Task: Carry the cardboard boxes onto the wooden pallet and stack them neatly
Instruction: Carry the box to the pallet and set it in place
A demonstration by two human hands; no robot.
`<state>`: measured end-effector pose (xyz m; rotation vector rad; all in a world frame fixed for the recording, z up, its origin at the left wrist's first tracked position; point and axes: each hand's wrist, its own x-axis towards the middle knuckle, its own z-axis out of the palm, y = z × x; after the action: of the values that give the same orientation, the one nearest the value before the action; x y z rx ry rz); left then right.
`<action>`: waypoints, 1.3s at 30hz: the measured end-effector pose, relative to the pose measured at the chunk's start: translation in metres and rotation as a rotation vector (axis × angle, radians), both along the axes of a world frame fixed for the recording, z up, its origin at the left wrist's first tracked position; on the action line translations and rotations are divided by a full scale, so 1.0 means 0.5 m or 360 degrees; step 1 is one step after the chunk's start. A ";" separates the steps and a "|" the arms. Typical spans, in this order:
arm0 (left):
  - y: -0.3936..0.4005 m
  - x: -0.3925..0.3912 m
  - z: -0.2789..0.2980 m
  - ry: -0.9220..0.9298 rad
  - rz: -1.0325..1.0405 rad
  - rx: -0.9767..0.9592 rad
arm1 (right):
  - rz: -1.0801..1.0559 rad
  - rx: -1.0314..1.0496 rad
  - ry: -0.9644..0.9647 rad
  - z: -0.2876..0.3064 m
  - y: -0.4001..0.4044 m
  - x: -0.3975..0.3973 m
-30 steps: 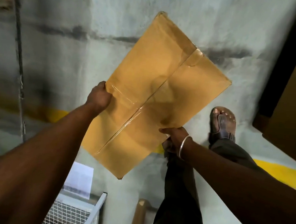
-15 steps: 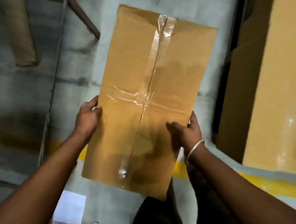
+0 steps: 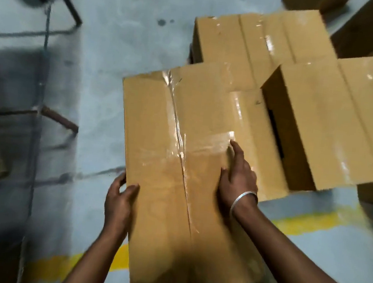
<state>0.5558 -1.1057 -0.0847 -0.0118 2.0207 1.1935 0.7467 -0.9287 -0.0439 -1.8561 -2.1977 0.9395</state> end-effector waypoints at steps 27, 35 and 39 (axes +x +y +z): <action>0.564 0.466 -0.150 0.0184 -0.0389 -0.0098 | 0.0194 -0.0196 0.0090 -0.264 0.561 0.508; 0.550 0.505 -0.165 0.0136 -0.0296 -0.0231 | -0.0658 -0.0252 0.0036 -0.268 0.340 0.678; 0.554 0.511 -0.166 0.0233 -0.0275 -0.0226 | -0.1208 -0.0442 0.0311 -0.256 0.282 0.704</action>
<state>0.8111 -0.8285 -0.1678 0.1814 2.1822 0.9658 1.0986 -0.7877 -0.1717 -2.3107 -1.1194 1.1992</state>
